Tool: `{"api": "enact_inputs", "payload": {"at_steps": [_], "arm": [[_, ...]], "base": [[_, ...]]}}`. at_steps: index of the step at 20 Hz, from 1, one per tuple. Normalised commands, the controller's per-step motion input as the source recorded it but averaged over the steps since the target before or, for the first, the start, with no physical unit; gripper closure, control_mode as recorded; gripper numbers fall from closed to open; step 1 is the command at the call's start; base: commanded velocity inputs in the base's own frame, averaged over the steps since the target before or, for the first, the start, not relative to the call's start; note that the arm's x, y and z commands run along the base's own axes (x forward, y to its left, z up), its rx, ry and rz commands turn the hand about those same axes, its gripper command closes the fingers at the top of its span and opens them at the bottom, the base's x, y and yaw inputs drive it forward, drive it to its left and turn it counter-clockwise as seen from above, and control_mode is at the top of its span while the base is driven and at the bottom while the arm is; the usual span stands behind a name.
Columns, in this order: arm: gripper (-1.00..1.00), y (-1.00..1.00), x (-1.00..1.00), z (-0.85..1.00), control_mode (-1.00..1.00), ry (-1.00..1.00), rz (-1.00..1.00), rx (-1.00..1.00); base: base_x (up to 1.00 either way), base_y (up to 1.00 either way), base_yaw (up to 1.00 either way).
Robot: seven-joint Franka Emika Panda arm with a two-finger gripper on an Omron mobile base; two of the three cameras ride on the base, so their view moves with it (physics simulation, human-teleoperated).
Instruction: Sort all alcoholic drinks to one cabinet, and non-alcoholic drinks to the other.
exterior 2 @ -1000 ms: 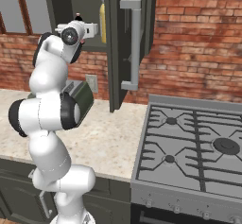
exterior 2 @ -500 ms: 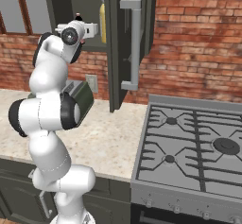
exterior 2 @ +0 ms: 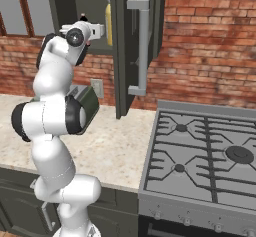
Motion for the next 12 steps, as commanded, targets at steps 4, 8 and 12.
{"api": "enact_inputs", "payload": {"at_steps": [4, 8, 12], "arm": [[-1.0, 0.0, 0.0, 0.0, -1.0, 0.0, 0.0, 0.0], [-1.0, 0.0, -0.12, 0.0, -1.0, 0.0, 0.0, 0.0], [-1.0, 0.0, -0.31, 0.18, -1.0, 0.0, 0.0, 0.0]], "base": [[0.0, 0.0, 0.0], [0.0, 0.0, 0.0], [0.0, 0.0, 0.0]]}}
